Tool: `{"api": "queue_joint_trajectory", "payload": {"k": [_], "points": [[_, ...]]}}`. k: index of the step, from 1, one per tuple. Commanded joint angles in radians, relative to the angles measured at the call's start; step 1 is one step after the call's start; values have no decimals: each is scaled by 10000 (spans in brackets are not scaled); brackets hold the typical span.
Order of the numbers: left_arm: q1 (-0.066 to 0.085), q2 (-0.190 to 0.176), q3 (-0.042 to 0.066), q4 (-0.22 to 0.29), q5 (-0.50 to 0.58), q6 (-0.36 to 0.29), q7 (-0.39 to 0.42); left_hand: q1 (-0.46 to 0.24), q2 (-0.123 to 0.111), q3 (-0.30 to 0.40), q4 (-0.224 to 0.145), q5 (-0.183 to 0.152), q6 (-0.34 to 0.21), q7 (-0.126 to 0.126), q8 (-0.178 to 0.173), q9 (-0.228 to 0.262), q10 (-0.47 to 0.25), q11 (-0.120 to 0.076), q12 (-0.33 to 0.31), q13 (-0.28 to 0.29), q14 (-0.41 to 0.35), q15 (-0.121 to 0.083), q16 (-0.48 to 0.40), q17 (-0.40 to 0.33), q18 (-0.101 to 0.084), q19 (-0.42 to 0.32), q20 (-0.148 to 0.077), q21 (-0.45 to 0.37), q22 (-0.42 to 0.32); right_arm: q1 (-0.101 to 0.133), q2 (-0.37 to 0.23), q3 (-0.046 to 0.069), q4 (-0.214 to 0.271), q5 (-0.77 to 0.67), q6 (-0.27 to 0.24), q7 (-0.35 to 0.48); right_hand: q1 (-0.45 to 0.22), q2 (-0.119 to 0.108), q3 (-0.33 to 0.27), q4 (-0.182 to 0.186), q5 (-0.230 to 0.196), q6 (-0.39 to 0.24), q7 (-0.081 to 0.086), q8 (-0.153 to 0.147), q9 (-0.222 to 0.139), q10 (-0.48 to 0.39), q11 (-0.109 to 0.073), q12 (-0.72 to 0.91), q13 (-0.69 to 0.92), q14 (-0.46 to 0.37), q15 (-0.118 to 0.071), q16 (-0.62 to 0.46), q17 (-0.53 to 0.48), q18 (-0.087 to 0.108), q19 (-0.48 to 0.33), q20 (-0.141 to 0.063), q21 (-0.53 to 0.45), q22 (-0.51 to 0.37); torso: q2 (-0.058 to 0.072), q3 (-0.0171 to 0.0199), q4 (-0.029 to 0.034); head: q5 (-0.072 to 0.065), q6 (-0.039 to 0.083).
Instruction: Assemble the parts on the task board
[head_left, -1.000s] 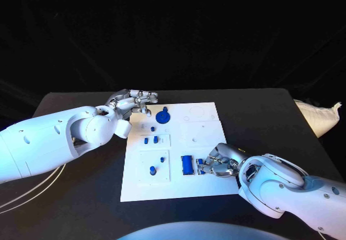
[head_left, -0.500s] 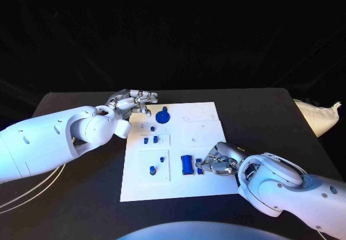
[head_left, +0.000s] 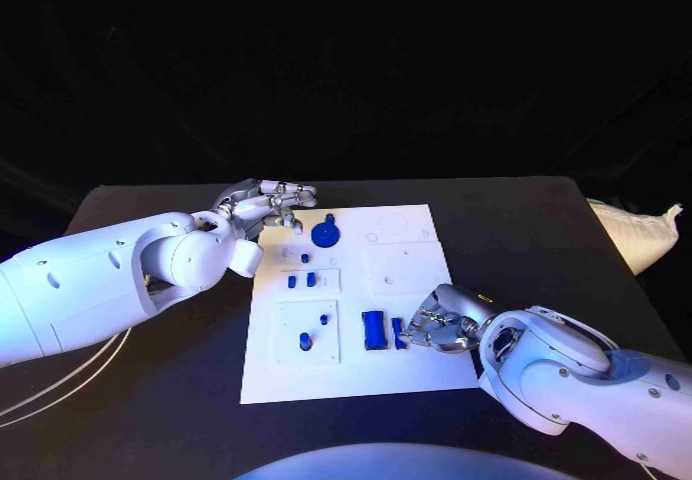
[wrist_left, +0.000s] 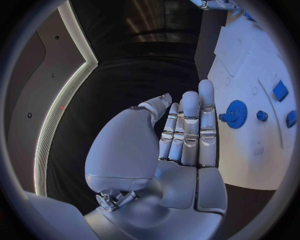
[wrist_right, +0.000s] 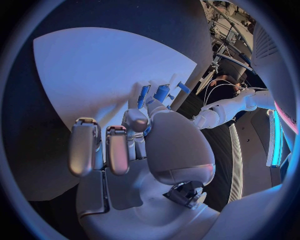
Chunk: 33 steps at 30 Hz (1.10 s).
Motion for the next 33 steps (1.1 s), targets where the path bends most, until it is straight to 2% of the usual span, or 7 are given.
{"api": "queue_joint_trajectory", "payload": {"k": [1,11,16,23,28,31,33], "points": [[6,32,5,2,-46,193,32,14,83,-61,-24,-4,-107,5,72,-13,-81,-14,57,-18,-41,10,73,-23,113,63,0,-70,-16,-6,59,-1,-86,-395,184,103,357,-12,57,-258,-232,-45,41,-59,16,-95,8,-74,-15,743,-62,-69,1209,-21,-26,-3,-73,-12,3,1,2,-12,17],[5,52,4,-13,-46,202,35,20,87,-63,-27,-4,-109,5,75,-13,-85,-14,62,-19,-43,10,76,-27,113,66,-1,-73,-18,-14,306,-15,-356,-858,210,103,500,98,92,-375,-391,-18,47,-61,15,-75,14,-31,13,746,-56,-67,1214,-26,-21,3,-66,7,5,-6,12,-25,6],[4,51,4,-13,-46,204,37,20,87,-63,-27,-4,-109,5,75,-13,-85,-14,62,-19,-43,10,76,-27,113,66,-1,-73,-18,-16,327,-17,-366,-907,111,106,173,168,-36,-165,-43,-19,59,-78,6,-45,28,-7,30,749,-41,-65,1219,-29,-12,15,-59,21,-7,-12,5,-31,10],[4,41,4,-28,-46,198,44,20,87,-63,-27,-4,-109,5,75,-13,-85,-14,62,-19,-43,10,76,-27,113,66,-1,-73,-18,-20,212,-15,-174,-901,-154,135,-251,96,-302,160,526,-10,69,-93,-2,-27,39,6,49,750,-33,-70,1215,-27,-9,25,-62,25,-32,-16,0,-31,60],[3,74,-9,-88,-46,192,75,24,89,-64,-30,-3,-110,5,77,-13,-87,-14,66,-19,-43,10,77,-30,113,67,-1,-75,-19,10,84,14,-43,-520,-852,453,-485,-45,-553,371,762,-84,112,-145,-23,-138,76,-330,-133,712,-7,-204,1053,17,-92,34,-212,-200,-118,-35,-3,-58,147],[-3,92,-38,-121,-30,181,107,12,86,-79,-23,-8,-113,8,82,-13,-91,-10,76,-20,-52,13,78,-38,111,66,1,-83,-24,111,56,29,-159,208,-1452,1012,-553,-161,-775,497,1109,-416,241,-343,-103,-517,181,-1351,-711,606,70,-556,639,121,-314,77,-603,-770,-201,-56,0,-57,193],[-16,104,-64,-149,59,150,137,-7,78,-97,-13,-11,-115,9,86,-13,-94,-7,82,-20,-67,17,74,-45,109,60,4,-93,-29,223,69,34,-414,1046,-1937,1681,-421,-139,-893,534,1170,-737,383,-540,-186,-976,302,-2526,-1406,426,173,-1135,-2,267,-648,167,-1204,-1595,-288,-84,-11,-63,221]]}}
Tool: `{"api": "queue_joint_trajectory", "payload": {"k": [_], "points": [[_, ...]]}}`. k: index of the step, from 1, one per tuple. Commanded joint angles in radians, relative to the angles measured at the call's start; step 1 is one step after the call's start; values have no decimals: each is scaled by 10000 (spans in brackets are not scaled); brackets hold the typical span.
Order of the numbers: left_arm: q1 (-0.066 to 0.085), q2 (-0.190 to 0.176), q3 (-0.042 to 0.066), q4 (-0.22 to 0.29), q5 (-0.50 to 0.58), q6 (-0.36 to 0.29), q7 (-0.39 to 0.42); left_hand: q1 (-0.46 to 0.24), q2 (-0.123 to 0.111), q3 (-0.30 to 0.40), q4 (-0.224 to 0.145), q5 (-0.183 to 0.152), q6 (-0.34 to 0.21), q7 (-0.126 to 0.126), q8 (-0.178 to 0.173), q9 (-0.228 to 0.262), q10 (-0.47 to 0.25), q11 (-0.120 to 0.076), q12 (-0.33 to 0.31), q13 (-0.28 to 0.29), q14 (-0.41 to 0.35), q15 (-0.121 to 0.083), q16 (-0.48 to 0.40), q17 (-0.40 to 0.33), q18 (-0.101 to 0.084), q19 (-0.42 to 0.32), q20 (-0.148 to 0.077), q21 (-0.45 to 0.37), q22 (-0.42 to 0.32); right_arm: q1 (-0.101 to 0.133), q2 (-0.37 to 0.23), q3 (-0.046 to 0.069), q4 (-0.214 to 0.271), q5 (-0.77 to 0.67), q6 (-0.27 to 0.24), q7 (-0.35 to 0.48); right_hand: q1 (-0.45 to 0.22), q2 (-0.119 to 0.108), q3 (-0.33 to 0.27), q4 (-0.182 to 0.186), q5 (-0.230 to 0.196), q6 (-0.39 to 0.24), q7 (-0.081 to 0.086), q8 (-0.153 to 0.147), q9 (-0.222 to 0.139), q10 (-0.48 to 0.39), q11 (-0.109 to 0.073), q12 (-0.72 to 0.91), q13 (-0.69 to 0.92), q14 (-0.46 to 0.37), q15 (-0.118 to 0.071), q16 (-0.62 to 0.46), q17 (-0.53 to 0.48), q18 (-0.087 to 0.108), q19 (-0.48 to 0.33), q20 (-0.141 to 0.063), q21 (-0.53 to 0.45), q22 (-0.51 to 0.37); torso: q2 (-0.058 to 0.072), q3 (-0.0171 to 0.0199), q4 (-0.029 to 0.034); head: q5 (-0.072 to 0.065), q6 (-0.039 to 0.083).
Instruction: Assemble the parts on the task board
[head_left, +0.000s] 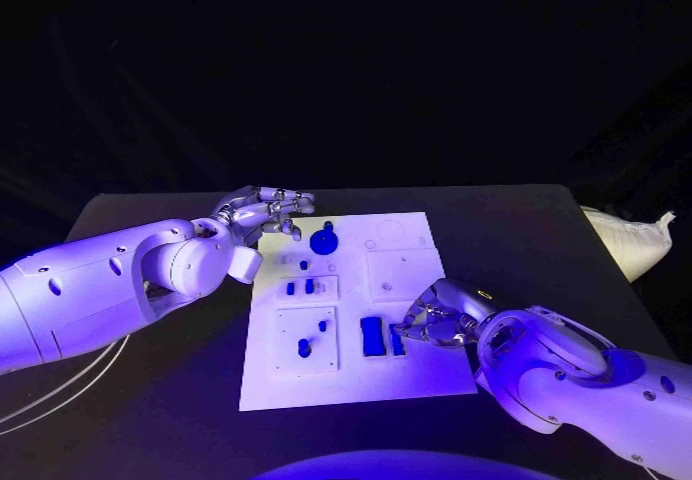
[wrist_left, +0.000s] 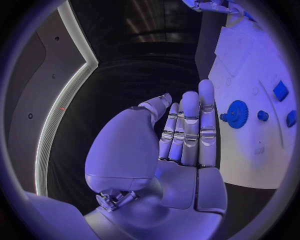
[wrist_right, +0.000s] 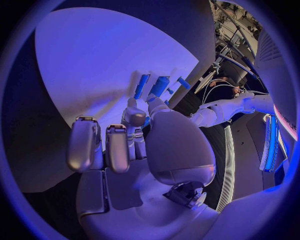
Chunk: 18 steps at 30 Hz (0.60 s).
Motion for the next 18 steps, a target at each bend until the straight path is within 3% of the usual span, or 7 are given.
{"api": "queue_joint_trajectory", "payload": {"k": [1,5,10,11,13,14,18], "points": [[-20,42,-26,-41,139,104,162,-18,73,-83,22,-12,-81,-26,50,-12,-100,-6,34,-13,-93,22,23,-22,108,45,6,-71,-26,174,26,20,-435,1919,-1476,1684,144,-16,-171,27,91,-313,139,-184,-90,-416,121,-1082,-657,430,162,-549,-139,290,-305,89,-577,-765,-200,-63,-17,-14,122],[-108,93,-54,-134,491,-46,309,-38,69,-159,41,-6,-104,-26,82,-13,-139,4,89,-20,-388,49,-138,-139,105,-155,29,-252,-115,462,215,22,-1374,4405,-1917,3719,620,153,-228,-81,100,-662,286,-233,-200,-1049,240,-2514,-1597,83,272,-1780,-1391,568,-889,192,-1802,-2337,-362,-97,-42,11,332],[-263,246,-67,-366,1119,-487,716,18,108,-236,31,-1,-97,-45,165,-10,-124,12,209,-29,-1018,81,-672,-479,100,-682,80,-722,-363,789,731,22,-2873,7840,-1658,6414,1556,533,92,-429,-262,-1044,504,-226,-335,-1577,426,-3746,-2866,-708,393,-4991,-4400,1038,-1955,340,-4588,-5566,-560,-129,-92,-25,789],[-289,296,-67,-442,1252,-586,821,27,106,-250,31,-2,-83,-59,189,-9,-113,28,227,-37,-1261,106,-945,-625,97,-900,94,-898,-456,843,856,23,-3180,8446,-1538,6859,1756,541,200,-513,-411,-1207,576,-234,-391,-1720,541,-4187,-3344,-1200,499,-6537,-5732,1043,-2150,419,-5100,-5928,-583,-131,-97,-27,857],[-342,404,-68,-597,1447,-746,1011,21,121,-263,62,0,-56,-56,238,-12,-161,53,179,-88,-1843,228,-1812,-1073,68,-1536,166,-1386,-714,927,1094,24,-3720,9473,-1275,7546,2026,594,429,-588,-516,-1473,783,-257,-499,-2183,757,-5021,-4183,-1757,706,-7651,-6353,1036,-2549,585,-5936,-6446,-647,-114,-104,-38,1033],[-388,496,-67,-732,1555,-835,1146,10,109,-263,87,-6,-91,-34,233,-23,-210,87,96,-129,-2135,333,-2446,-1395,39,-1969,233,-1727,-904,982,1283,25,-4123,10173,-1065,7999,2309,539,704,-694,-617,-1705,930,-218,-662,-2248,1002,-5749,-5197,-2127,945,-8894,-7037,989,-2954,907,-7017,-7147,-682,-101,-104,-44,1121],[-505,745,-63,-1077,1725,-959,1442,-15,147,-213,188,12,-352,46,76,-47,-449,297,-358,-175,-2805,738,-4342,-2286,-102,-3059,538,-2729,-1549,1069,1753,65,-5029,11339,-558,8839,2506,407,1106,-804,-729,-2082,1217,-266,-982,-2988,1381,-6639,-6471,-3593,1527,-10943,-8242,944,-4030,1300,-8717,-8196,-814,-50,-118,4,1272]]}}
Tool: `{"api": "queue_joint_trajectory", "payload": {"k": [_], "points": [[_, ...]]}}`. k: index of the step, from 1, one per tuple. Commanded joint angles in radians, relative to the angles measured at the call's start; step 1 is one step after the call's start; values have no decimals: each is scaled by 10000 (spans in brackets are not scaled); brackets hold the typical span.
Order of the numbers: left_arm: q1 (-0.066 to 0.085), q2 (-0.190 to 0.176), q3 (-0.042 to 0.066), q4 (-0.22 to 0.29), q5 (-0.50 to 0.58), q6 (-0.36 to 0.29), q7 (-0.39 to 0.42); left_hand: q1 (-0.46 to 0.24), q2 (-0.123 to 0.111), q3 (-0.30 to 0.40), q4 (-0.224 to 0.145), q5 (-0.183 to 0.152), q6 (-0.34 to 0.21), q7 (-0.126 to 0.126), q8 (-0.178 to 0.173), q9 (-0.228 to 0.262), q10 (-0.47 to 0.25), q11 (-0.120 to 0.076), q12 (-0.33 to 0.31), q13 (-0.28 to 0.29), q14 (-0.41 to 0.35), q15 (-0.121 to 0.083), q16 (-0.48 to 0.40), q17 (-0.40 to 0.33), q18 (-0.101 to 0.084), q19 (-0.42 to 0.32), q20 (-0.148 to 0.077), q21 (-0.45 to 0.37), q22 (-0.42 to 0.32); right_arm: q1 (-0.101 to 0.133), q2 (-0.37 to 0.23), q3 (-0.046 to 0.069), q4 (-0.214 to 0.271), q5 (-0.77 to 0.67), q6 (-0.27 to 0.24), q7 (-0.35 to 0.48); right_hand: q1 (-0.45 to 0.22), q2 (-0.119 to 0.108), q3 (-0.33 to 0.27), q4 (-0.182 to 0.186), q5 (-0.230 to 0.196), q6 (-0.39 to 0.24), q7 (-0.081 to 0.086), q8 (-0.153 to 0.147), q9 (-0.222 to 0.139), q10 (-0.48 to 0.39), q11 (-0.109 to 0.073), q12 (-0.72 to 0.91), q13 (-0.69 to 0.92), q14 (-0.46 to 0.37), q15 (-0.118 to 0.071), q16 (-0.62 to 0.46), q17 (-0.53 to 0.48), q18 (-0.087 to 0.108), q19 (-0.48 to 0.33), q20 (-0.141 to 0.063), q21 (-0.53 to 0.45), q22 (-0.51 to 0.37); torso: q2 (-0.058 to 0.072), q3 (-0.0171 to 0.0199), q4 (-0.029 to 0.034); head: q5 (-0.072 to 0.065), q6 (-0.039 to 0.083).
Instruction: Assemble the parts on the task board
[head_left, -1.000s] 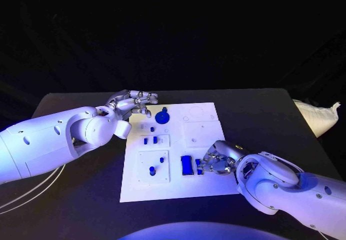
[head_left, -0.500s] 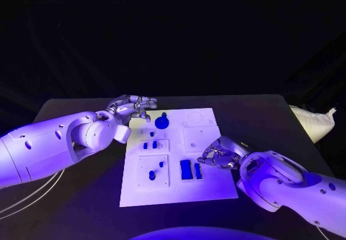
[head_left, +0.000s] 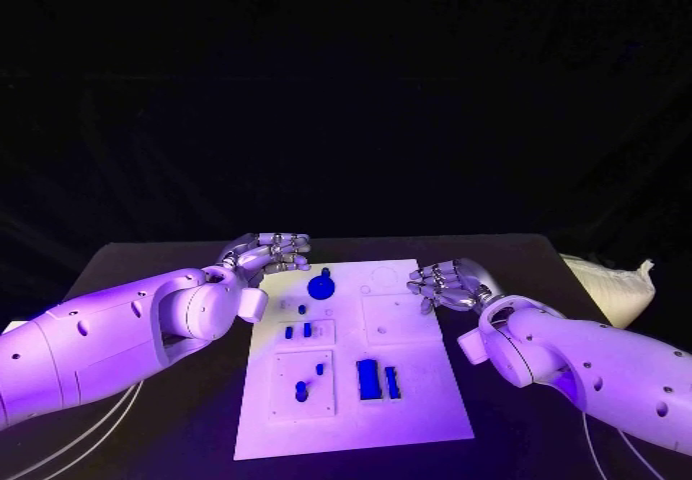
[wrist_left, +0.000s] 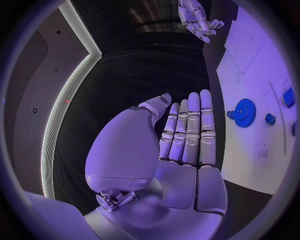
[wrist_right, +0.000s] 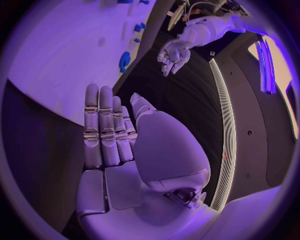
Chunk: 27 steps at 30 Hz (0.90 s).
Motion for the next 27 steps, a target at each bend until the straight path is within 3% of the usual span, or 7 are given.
{"api": "queue_joint_trajectory", "payload": {"k": [1,8,9,13,14,24,27], "points": [[-94,226,12,-304,687,-459,875,-43,98,2,111,8,-276,112,-207,-11,-218,113,-410,-10,-352,355,-1305,-595,-125,-808,217,-791,-540,58,397,52,-754,3233,897,2525,164,-111,312,-144,-165,-275,94,-42,-265,-362,265,-404,-1022,-1025,451,-1578,-1048,112,-823,407,-1400,-877,-203,63,-27,59,228],[-275,592,28,-712,743,-595,1348,10,163,-259,119,13,-260,45,-583,-3,-174,314,-1297,-12,-459,726,-3464,-1695,34,-1932,910,-2287,-1894,139,1110,158,-2048,4057,1589,3309,-199,-81,856,-677,-313,-135,-14,-25,-896,-204,360,-396,-3205,-727,674,-3252,-3067,184,-313,876,-3090,-2182,-272,188,-64,144,595],[-230,497,14,-616,430,-347,628,-4102,443,-1440,-690,-328,-3196,-504,-1412,-659,-3172,-218,-1702,-626,-3264,253,-4095,-2069,-514,-4194,93,-2575,-3046,132,960,143,-1741,2763,697,2076,-4382,300,209,-886,-828,-3017,-565,-651,-1340,-3487,-84,-1048,-3554,-4188,390,-3423,-3642,-382,-3557,253,-3561,-2456,-210,103,-42,98,433],[-265,479,32,-502,380,-561,708,-5252,612,-1808,-690,-1094,-3942,-689,-1412,-659,-3980,-337,-1899,-626,-4015,156,-4437,-2265,-545,-4883,-73,-2754,-3487,200,932,58,-1595,2978,518,2211,-5684,300,74,-1597,-1003,-3761,-729,-651,-1527,-4310,-206,-1048,-3853,-5012,-372,-4124,-3976,-405,-4315,61,-3804,-2631,-318,121,36,80,487],[-291,465,45,-415,343,-724,769,-5722,1325,-1944,-690,-1094,-4272,-763,-1412,-659,-4316,-395,-1956,-626,-4331,105,-4528,-2318,-629,-5145,-155,-2801,-3632,252,910,-7,-1484,3141,382,2314,-6168,300,3,-1597,-1064,-4080,-791,-651,-1588,-4672,-253,-1048,-3917,-5390,-372,-4124,-4063,-513,-4668,-12,-3869,-2673,-399,135,95,66,527],[-676,259,236,866,-216,-3129,1670,-8437,1325,-2747,-690,-1094,-6166,-1153,-1412,-659,-6276,-1395,-2903,-626,-6163,-761,-5057,-3220,-870,-6675,-659,-3565,-4469,967,616,-897,50,5393,-1502,3735,-8993,300,-379,-1597,-1425,-5942,-1165,-651,-2573,-6780,-1122,-1048,-4278,-7581,-372,-4124,-4555,-766,-6716,-439,-4248,-3395,-872,217,439,-15,763],[-803,191,300,1288,-401,-3923,1967,-9042,1325,-2924,-690,-1094,-6584,-1908,-1412,-659,-6716,-1395,-2903,-626,-6575,-761,-5168,-3220,-947,-7013,-772,-3565,-4657,1145,543,-1118,432,5952,-1969,4087,-9625,300,-1159,-1597,-2127,-6358,-1884,-651,-2573,-7253,-1122,-1048,-4982,-8070,-372,-4124,-4665,-875,-7174,-531,-4995,-3395,-872,217,439,-15,763]]}}
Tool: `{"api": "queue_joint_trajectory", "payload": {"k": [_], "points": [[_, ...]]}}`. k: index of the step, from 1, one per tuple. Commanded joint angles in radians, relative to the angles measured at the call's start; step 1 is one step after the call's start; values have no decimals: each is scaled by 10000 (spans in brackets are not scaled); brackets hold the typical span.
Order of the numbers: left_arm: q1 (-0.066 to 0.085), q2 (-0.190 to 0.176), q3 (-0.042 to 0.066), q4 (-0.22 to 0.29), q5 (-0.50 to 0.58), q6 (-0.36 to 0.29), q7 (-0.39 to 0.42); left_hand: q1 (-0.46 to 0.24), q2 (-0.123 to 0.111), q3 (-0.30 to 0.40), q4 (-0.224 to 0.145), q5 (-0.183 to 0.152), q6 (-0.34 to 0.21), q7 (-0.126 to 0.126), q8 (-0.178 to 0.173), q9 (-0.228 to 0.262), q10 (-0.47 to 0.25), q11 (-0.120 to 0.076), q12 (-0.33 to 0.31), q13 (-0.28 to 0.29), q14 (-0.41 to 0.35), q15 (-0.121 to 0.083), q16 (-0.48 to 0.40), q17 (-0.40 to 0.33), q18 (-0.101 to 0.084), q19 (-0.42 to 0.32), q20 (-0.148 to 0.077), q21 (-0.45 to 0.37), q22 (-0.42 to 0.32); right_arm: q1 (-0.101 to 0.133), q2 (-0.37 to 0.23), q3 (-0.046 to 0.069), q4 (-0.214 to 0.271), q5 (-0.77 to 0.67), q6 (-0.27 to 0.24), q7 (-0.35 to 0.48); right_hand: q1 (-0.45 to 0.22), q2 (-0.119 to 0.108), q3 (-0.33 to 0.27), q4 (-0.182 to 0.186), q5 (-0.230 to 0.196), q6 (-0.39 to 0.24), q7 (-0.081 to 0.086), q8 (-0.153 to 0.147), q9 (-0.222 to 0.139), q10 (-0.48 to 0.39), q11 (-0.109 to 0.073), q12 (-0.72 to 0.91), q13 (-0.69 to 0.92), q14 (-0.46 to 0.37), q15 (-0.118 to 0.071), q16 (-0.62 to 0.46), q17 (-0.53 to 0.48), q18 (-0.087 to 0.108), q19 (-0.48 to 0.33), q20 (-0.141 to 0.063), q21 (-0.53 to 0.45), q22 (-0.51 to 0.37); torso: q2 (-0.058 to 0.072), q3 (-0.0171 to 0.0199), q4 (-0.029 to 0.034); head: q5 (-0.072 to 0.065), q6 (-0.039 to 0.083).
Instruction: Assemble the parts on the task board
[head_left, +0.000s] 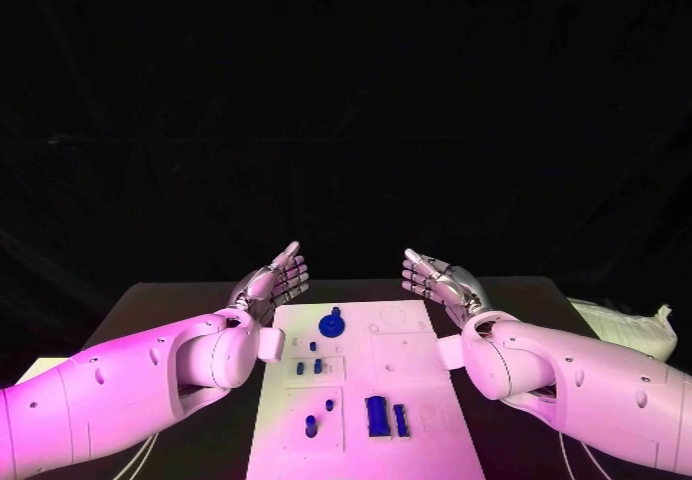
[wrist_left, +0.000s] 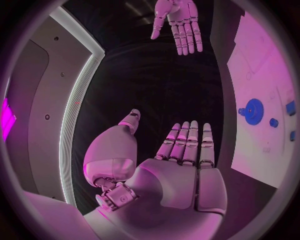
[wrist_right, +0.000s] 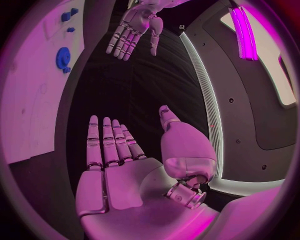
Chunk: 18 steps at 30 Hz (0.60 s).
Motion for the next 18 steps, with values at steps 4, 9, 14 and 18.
{"api": "queue_joint_trajectory", "payload": {"k": [4,9,14,18], "points": [[-210,-99,104,745,-712,-2548,1158,-2662,124,-785,-46,-105,-1863,-904,-106,-42,-1920,-557,-453,-38,-1795,-319,-518,-380,-1093,-1500,-494,-193,-822,236,-122,-281,571,1867,-1596,1353,-2806,21,-988,-43,-747,-1836,-811,-71,-524,-2101,-323,-65,-750,-2167,-84,-77,-485,-345,-2026,-1037,-870,-157,-76,15,58,-2,12],[-288,-140,143,1003,-825,-3032,1339,-3394,124,-1001,-46,-105,-2377,-904,-106,-42,-2449,-557,-453,-38,-2291,-319,-1274,-380,-1093,-1906,-1213,-193,-1046,272,-137,-326,648,1980,-1690,1424,-3562,21,-988,-43,-747,-2332,-811,-71,-524,-2658,-323,-65,-750,-2751,-84,-77,-1197,-1073,-2570,-1037,-870,-157,-76,15,58,-2,12],[-296,-145,147,1031,-837,-3085,1359,-3977,124,-1150,-46,-105,-2780,-904,-106,-42,-2869,-557,-453,-38,-2680,-319,-1274,-380,-1093,-2225,-1213,-193,-1227,272,-137,-326,648,1980,-1690,1424,-4177,21,-988,-43,-747,-2740,-811,-71,-524,-3118,-323,-65,-750,-3229,-84,-77,-1197,-1073,-3018,-1037,-870,-157,-76,15,58,-2,12],[-296,-145,147,1031,-837,-3085,1359,-4364,124,-1940,-46,-105,-3052,-904,-106,-42,-3149,-557,-453,-38,-2942,-319,-1274,-380,-1093,-2442,-1213,-193,-2029,272,-137,-326,648,1980,-1690,1424,-4583,21,-988,-43,-747,-3006,-811,-71,-524,-3417,-323,-65,-750,-3540,-84,-77,-1197,-1073,-3314,-1037,-870,-157,-76,15,58,-2,12]]}}
